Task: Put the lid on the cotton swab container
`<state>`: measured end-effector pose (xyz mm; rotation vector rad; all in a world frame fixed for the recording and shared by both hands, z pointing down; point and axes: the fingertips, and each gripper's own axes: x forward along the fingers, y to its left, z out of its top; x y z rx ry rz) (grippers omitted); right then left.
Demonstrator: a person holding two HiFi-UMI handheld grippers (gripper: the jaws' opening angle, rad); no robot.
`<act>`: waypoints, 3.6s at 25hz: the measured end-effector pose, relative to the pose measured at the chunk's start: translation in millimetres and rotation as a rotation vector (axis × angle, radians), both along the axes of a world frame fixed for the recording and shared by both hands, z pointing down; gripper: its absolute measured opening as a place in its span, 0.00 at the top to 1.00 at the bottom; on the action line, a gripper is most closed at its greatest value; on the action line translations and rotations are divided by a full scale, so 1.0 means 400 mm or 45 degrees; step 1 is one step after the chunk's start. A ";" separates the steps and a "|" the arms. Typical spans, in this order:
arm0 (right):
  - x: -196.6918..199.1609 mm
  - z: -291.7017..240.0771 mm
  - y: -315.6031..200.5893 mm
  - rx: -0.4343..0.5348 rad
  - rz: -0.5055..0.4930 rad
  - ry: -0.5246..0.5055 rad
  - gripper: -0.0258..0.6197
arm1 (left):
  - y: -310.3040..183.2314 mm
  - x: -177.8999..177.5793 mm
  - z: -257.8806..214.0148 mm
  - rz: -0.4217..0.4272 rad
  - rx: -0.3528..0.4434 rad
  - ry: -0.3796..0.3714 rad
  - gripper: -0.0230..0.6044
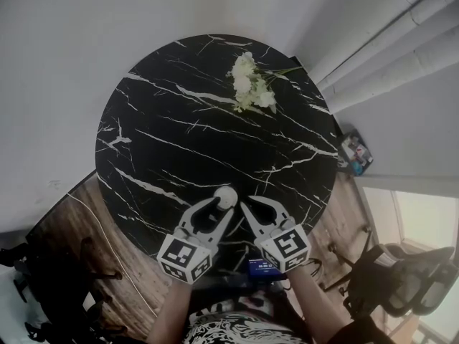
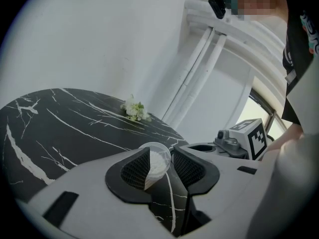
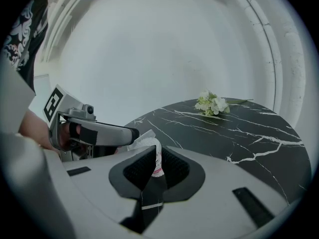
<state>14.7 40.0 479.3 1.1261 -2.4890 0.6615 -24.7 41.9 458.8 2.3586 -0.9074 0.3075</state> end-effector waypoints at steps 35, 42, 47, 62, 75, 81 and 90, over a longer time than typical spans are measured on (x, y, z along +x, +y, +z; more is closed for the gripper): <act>-0.021 -0.015 -0.049 -0.025 -0.134 -0.079 0.81 | 0.003 0.019 0.017 0.018 -0.021 0.030 0.74; -0.017 -0.003 -0.046 -0.032 -0.138 -0.073 0.81 | 0.000 0.021 0.017 0.001 -0.027 0.052 0.74; -0.019 -0.003 -0.045 -0.021 -0.145 -0.068 0.81 | -0.005 0.016 0.020 -0.027 -0.018 0.051 0.74; -0.023 -0.005 -0.037 -0.006 -0.172 -0.062 0.81 | -0.020 0.010 0.025 -0.086 -0.002 0.034 0.83; 0.032 -0.046 -0.038 0.129 -0.119 0.103 0.92 | -0.031 -0.017 0.002 -0.135 0.080 -0.080 0.94; 0.036 -0.084 -0.021 0.159 -0.065 0.103 0.92 | -0.011 -0.011 -0.003 -0.082 0.081 -0.106 0.94; 0.055 -0.152 0.038 0.191 0.061 0.095 0.92 | 0.013 -0.025 -0.113 -0.104 0.184 0.083 0.94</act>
